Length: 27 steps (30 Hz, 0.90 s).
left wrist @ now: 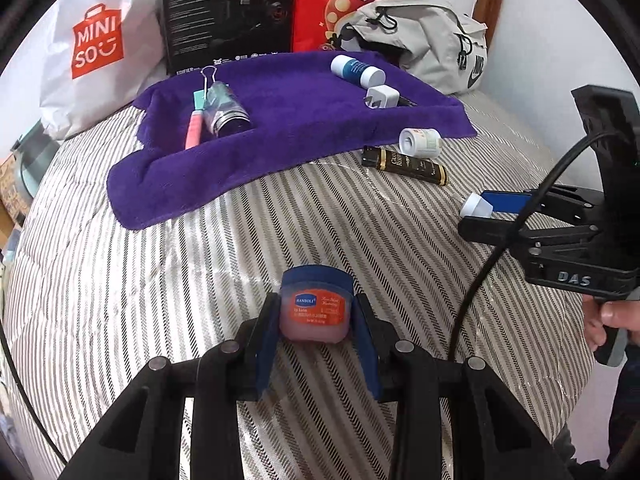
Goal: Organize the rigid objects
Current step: 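Grasp the Vaseline jar with the left tool while the right tool grasps the small white cap, then set the small white cap beside the charger with the right tool while the left carries the Vaseline jar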
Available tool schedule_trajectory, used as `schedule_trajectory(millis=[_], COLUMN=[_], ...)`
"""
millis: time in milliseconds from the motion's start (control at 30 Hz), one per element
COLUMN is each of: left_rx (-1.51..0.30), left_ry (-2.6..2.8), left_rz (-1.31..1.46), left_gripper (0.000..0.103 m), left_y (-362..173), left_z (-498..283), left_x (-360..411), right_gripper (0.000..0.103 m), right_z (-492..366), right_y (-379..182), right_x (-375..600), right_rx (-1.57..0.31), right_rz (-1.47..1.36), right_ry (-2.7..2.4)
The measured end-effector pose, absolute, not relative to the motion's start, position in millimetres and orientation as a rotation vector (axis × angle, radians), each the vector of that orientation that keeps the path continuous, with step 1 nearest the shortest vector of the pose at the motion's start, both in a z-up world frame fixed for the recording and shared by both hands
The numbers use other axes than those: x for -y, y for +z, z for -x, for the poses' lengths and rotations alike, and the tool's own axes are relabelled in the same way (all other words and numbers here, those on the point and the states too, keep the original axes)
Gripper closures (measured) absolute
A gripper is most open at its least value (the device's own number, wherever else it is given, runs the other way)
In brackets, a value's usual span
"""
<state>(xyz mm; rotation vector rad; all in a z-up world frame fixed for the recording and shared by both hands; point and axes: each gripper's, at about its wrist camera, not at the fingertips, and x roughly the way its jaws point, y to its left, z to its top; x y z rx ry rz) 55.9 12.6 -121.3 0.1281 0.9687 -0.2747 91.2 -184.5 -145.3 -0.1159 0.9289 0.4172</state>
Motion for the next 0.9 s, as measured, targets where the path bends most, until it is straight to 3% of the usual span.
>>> schedule_trajectory(millis=[67, 133, 167, 200, 633, 900], left_rx=[-0.969, -0.968, -0.967, -0.967, -0.952, -0.960], left_ry=[-0.267, -0.259, -0.253, -0.250, -0.211, -0.239], left_rz=[-0.128, -0.134, -0.141, -0.143, -0.141, 0.000], left_gripper=[0.069, 0.069, 0.069, 0.069, 0.069, 0.069], left_y=[-121, -122, -122, -122, -124, -118], left_z=[-54, -54, -54, -54, -57, -57], left_x=[-13, -12, -10, -10, -5, -28], right_gripper=[0.055, 0.065, 0.077, 0.079, 0.080, 0.080], right_z=[-92, -93, -95, -95, -88, -94], right_y=[-146, -146, -145, -144, -147, -139], right_x=[180, 178, 178, 178, 202, 215], right_rx=[-0.919, -0.914, -0.914, -0.914, -0.930, -0.984], right_rz=[0.137, 0.158, 0.153, 0.152, 0.170, 0.072], right_ry=[0.410, 0.389, 0.382, 0.381, 0.299, 0.371])
